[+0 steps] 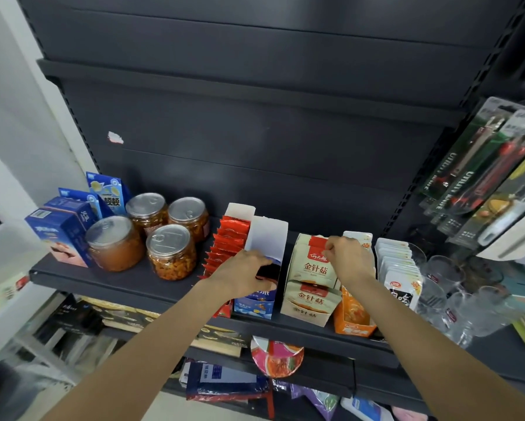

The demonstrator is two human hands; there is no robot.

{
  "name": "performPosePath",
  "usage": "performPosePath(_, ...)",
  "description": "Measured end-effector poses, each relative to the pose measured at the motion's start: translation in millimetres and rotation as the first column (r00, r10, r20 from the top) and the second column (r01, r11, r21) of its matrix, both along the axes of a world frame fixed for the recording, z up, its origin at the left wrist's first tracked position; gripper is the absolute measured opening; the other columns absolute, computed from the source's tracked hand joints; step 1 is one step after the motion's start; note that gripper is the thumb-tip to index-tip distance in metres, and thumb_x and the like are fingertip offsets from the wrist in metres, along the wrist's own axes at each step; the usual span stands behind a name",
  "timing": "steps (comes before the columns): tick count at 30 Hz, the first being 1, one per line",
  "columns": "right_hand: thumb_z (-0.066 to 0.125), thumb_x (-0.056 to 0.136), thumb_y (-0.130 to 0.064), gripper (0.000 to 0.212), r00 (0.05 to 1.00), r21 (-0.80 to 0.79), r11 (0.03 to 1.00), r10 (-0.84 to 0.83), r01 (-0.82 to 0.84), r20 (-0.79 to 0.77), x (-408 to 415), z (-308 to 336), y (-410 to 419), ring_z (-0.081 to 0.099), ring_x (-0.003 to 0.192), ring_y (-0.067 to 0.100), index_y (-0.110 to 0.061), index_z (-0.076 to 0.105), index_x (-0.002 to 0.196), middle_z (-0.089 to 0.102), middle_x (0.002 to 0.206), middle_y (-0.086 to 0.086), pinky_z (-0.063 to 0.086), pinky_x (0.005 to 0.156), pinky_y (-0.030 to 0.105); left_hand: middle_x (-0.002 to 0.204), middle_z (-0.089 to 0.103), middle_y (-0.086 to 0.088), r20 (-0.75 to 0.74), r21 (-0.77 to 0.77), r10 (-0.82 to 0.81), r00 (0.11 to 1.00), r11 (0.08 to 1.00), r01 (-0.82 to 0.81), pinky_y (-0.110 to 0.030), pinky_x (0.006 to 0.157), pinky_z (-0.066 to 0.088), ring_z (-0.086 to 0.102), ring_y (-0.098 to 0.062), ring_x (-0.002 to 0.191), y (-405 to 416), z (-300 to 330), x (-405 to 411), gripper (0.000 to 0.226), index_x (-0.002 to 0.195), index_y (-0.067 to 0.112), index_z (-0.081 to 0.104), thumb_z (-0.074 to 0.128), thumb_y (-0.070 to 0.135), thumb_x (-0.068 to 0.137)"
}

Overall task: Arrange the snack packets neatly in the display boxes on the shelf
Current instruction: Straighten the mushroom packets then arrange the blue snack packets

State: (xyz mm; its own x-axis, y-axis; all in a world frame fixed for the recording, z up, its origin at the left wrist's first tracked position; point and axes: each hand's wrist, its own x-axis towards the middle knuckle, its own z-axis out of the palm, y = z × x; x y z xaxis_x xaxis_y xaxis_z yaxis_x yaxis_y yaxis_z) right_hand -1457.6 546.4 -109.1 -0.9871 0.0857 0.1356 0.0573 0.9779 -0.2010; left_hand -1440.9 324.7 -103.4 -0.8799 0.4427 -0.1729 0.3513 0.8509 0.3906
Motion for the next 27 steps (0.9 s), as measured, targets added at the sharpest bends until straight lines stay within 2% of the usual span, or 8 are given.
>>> performPosePath(3,0.056,0.093,-0.031,0.024,0.999,-0.199,0.979,0.036,-0.035,0.003,17,9,2,0.065,0.091,0.016,-0.018,0.066,0.110,0.069,0.104,0.000,0.051,0.073,0.027,0.146,0.039,-0.001,-0.027,0.025,0.034,0.999,0.999,-0.033,-0.034,0.108,0.032,0.034,-0.020,0.134,2,-2,5,0.055,0.142,0.022,0.040,0.056,0.038,0.092)
performPosePath(7,0.059,0.090,-0.031,0.026,0.953,-0.360,0.909,0.273,-0.211,0.130,43,18,2,0.059,0.094,0.005,-0.018,0.068,0.111,0.068,0.111,-0.003,0.044,0.082,0.016,0.144,0.042,0.001,-0.047,0.050,0.091,0.995,0.995,-0.088,-0.032,0.107,0.035,0.037,-0.019,0.132,3,-6,10,0.053,0.141,0.022,0.041,0.055,0.038,0.093)
performPosePath(13,0.058,0.092,-0.023,0.023,0.902,-0.221,0.936,0.329,-0.273,0.278,53,17,-1,0.061,0.101,0.010,-0.020,0.068,0.113,0.067,0.114,-0.003,0.051,0.090,0.030,0.143,0.044,-0.002,-0.022,0.051,0.115,0.993,0.992,-0.114,-0.035,0.107,0.035,0.036,-0.021,0.133,5,-9,8,0.056,0.143,0.022,0.038,0.055,0.038,0.092)
performPosePath(17,0.058,0.091,-0.023,0.016,0.930,-0.027,0.946,0.322,-0.322,0.180,55,18,-10,0.062,0.093,0.011,-0.023,0.066,0.104,0.068,0.106,-0.004,0.052,0.080,0.025,0.138,0.049,-0.001,-0.003,0.072,0.116,0.993,0.991,-0.115,-0.035,0.106,0.036,0.040,-0.021,0.129,5,-10,9,0.052,0.140,0.024,0.043,0.057,0.037,0.091)
performPosePath(21,0.066,0.086,-0.023,0.008,0.950,-0.254,0.938,0.278,-0.236,0.143,55,28,-4,0.062,0.087,0.007,-0.022,0.068,0.093,0.069,0.094,-0.005,0.052,0.081,0.027,0.129,0.053,0.000,-0.015,0.130,0.102,0.995,0.987,-0.099,-0.036,0.105,0.038,0.042,-0.021,0.124,5,-7,11,0.046,0.133,0.024,0.051,0.060,0.034,0.090)
performPosePath(23,0.068,0.084,-0.021,0.004,0.972,-0.375,0.905,0.231,-0.200,0.037,55,40,5,0.062,0.082,0.004,-0.022,0.069,0.087,0.069,0.087,-0.007,0.052,0.079,0.025,0.121,0.058,-0.002,-0.021,0.208,0.125,0.992,0.971,-0.118,-0.031,0.101,0.041,0.049,-0.018,0.116,8,-2,12,0.045,0.134,0.021,0.051,0.058,0.034,0.091)
performPosePath(25,0.070,0.082,-0.018,0.008,0.982,-0.464,0.866,0.158,-0.189,-0.104,58,58,14,0.060,0.074,-0.001,-0.024,0.068,0.078,0.068,0.077,-0.009,0.047,0.070,0.014,0.104,0.065,-0.003,0.124,0.394,0.156,0.980,0.899,-0.193,-0.024,0.085,0.049,0.060,-0.013,0.095,13,8,16,0.044,0.137,0.022,0.047,0.054,0.030,0.094)
performPosePath(27,0.072,0.080,-0.015,0.014,0.971,-0.547,0.811,0.103,-0.208,-0.216,62,75,21,0.060,0.069,0.001,-0.024,0.066,0.071,0.068,0.073,-0.011,0.045,0.064,0.009,0.085,0.067,-0.003,0.365,0.591,0.150,0.919,0.726,-0.353,-0.019,0.065,0.050,0.059,-0.010,0.071,20,19,20,0.041,0.138,0.030,0.042,0.048,0.028,0.097)
